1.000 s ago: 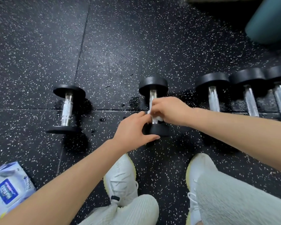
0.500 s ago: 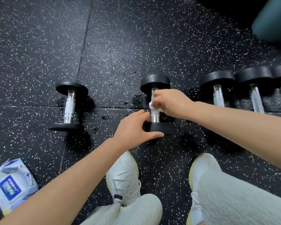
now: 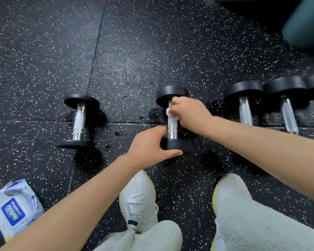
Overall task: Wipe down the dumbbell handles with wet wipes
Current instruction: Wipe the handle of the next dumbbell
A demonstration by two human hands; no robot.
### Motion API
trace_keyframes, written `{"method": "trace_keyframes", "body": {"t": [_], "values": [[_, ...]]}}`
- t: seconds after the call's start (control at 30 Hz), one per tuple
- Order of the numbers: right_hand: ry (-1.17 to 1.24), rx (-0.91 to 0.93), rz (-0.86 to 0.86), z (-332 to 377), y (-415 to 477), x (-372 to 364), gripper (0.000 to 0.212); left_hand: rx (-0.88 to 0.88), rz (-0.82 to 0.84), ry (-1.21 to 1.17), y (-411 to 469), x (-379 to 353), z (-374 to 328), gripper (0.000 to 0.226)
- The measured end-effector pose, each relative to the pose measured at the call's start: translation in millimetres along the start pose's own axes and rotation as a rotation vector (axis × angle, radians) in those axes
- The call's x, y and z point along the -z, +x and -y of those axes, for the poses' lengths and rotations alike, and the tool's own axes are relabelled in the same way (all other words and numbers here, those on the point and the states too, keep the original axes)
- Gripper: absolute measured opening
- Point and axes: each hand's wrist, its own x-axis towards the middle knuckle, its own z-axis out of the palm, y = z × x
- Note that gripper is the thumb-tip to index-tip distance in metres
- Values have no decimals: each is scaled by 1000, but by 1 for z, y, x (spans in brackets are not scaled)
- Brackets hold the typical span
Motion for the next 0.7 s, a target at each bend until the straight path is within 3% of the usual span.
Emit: {"method": "trace_keyframes", "body": {"t": [0.1, 0.37, 0.57, 0.7], "values": [[-23, -145, -31, 6, 9, 0, 21, -45, 16, 52, 0, -1, 3, 45], [-67, 22, 66, 17, -26, -6, 25, -58, 23, 89, 0, -2, 13, 50], [-107, -103, -37, 16, 13, -7, 13, -36, 24, 106, 3, -5, 13, 52], [-116, -51, -51, 28, -10, -14, 12, -53, 18, 98, 2, -5, 11, 50]]}}
